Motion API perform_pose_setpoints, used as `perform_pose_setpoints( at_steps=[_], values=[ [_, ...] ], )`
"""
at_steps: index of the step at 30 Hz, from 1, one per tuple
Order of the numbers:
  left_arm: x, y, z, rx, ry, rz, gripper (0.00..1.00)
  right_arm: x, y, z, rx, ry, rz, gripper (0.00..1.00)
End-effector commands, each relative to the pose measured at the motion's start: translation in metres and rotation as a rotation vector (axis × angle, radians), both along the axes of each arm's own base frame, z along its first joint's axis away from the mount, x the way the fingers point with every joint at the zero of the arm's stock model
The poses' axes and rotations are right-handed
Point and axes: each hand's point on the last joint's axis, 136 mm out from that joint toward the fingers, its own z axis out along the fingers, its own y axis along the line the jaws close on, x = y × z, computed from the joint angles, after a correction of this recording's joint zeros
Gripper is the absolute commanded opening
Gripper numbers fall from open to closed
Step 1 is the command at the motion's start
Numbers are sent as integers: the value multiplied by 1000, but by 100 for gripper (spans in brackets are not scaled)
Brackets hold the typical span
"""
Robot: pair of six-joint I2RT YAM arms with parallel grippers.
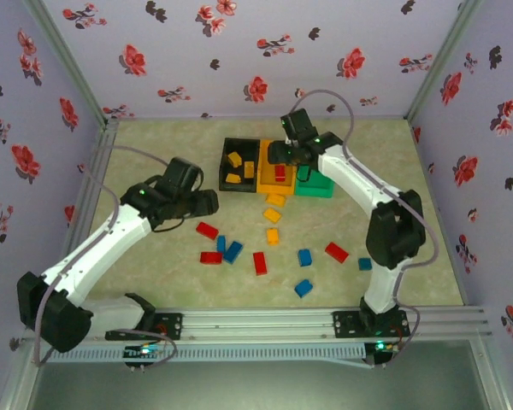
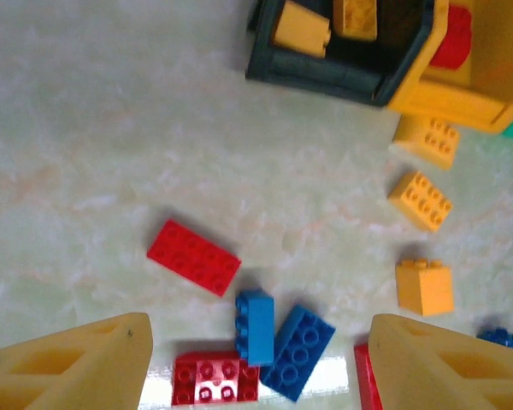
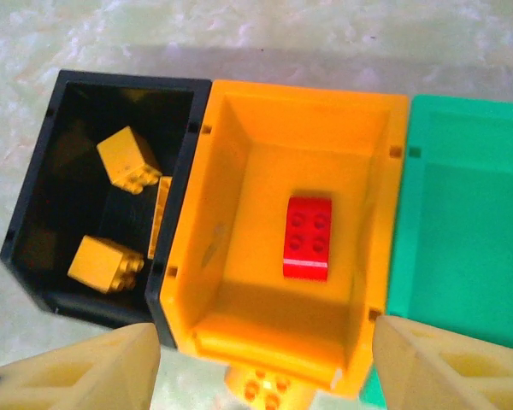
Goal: Sort the legos into containers by color
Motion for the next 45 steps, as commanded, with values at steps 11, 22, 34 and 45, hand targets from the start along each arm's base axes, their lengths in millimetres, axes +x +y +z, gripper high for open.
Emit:
perform_pose_setpoints(
  at_steps=[11, 22, 34, 45],
  values=[
    [-65, -35, -82, 73, 192, -71, 67, -52, -33, 0, -1, 1, -83, 68],
    [-48, -45, -116, 155, 244, -22, 60, -69, -50, 3, -21, -3, -113, 68],
    [-31, -37, -138, 219, 242, 35, 51, -77, -54, 0, -27, 9, -116, 68],
    [-27, -34, -157, 253, 272, 28, 39, -80, -57, 2, -42, 11, -119, 68]
  ],
)
